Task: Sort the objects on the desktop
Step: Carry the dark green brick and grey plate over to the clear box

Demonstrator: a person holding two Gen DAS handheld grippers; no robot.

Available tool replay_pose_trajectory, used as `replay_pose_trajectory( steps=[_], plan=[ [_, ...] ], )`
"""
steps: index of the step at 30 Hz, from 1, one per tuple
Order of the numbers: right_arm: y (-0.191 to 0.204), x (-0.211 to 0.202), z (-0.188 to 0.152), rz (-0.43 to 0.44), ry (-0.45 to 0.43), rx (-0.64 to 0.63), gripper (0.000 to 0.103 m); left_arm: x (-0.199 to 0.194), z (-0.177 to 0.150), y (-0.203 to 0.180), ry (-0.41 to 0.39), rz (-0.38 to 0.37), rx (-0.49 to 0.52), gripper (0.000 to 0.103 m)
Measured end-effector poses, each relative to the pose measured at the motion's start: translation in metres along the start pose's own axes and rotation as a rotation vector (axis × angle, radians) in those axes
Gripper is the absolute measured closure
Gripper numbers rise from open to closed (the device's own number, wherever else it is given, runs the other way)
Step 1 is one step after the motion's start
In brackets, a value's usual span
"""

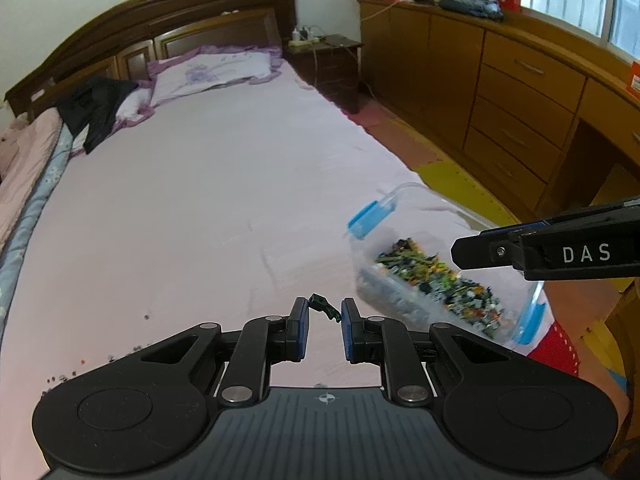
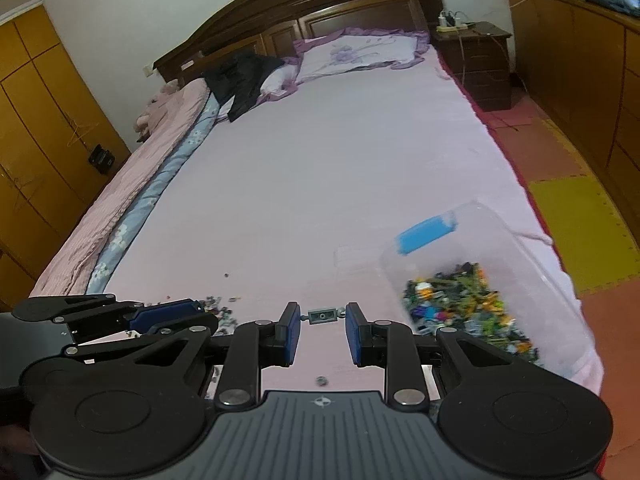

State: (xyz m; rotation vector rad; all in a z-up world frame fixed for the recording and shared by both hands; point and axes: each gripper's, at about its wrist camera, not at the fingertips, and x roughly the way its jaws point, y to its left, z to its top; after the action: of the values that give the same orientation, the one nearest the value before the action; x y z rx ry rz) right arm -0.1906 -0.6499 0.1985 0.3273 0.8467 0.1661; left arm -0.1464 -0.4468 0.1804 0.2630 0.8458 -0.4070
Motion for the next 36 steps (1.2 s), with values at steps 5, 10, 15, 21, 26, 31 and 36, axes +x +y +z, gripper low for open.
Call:
replay_pose_trajectory(
  steps=[5, 10, 15, 21, 26, 31, 36],
  plan=[
    [-0.038, -0.007, 0.006, -0.001, -0.008, 0.002, 0.076, 0.010, 0.015, -0.033, 0.003, -0.003, 0.014, 0.084],
    [-0.080, -0.017, 0.010, -0.005, -0.009, 0.010, 0.076, 0.025, 0.029, -0.067, 0.014, -0.012, 0.028, 0.084],
    [-0.121, -0.018, 0.009, -0.023, 0.011, 0.041, 0.077, 0.038, 0.041, -0.095, 0.029, -0.025, 0.055, 0.084],
    [-0.152, -0.012, 0.001, -0.038, 0.043, 0.091, 0.077, 0.058, 0.052, -0.118, 0.069, -0.047, 0.103, 0.084],
    [-0.164, -0.002, -0.006, -0.054, 0.067, 0.123, 0.077, 0.074, 0.055, -0.127, 0.103, -0.064, 0.112, 0.084],
    [-0.169, 0.008, -0.008, -0.066, 0.076, 0.143, 0.077, 0.087, 0.056, -0.132, 0.131, -0.079, 0.109, 0.084],
    [-0.172, 0.014, -0.011, -0.070, 0.093, 0.154, 0.077, 0.095, 0.055, -0.134, 0.159, -0.087, 0.086, 0.084]
  ],
)
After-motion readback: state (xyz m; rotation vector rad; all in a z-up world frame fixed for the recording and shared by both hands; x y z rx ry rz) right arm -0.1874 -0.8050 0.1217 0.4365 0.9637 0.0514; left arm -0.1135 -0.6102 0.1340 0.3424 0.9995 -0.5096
